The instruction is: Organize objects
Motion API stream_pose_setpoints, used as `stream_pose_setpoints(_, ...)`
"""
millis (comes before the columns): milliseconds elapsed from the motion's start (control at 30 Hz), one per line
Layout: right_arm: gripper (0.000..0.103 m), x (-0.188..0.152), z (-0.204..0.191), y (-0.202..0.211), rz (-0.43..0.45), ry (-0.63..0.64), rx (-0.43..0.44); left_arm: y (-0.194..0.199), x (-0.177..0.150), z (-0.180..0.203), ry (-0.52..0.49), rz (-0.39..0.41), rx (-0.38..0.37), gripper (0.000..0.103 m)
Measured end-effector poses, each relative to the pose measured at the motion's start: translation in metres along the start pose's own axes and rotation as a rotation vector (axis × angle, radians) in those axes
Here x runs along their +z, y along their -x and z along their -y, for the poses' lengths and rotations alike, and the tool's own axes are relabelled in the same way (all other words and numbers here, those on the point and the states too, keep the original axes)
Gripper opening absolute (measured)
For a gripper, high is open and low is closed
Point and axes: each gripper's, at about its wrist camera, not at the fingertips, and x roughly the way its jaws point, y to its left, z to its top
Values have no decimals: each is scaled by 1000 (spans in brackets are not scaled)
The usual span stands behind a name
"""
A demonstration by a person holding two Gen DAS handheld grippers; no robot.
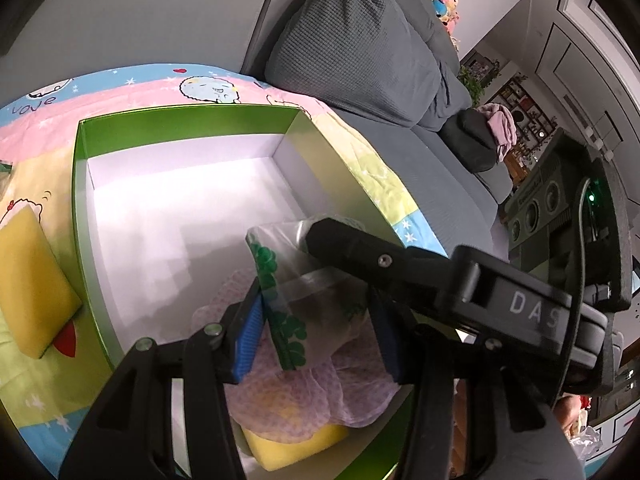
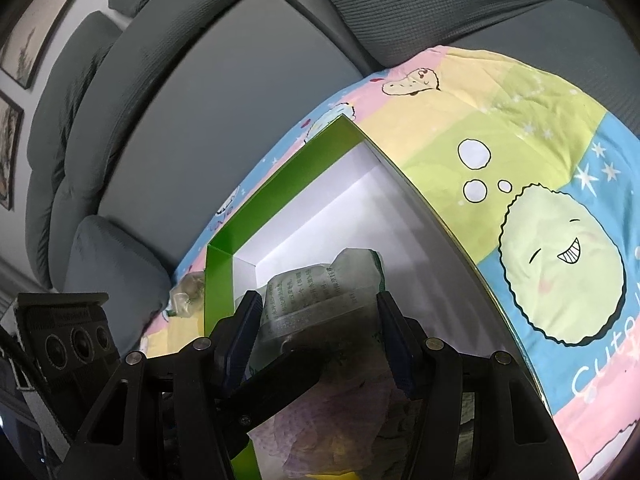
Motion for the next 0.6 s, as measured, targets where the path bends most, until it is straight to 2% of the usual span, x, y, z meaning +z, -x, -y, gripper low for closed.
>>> stream_pose_setpoints(267,59,1,2,0,5,-5,-23,1,-2,-1,-12,-4,28,49)
stream_pose_setpoints(600,59,0,4,3,9,-21,1,6,-3,1,-24,6,63,51)
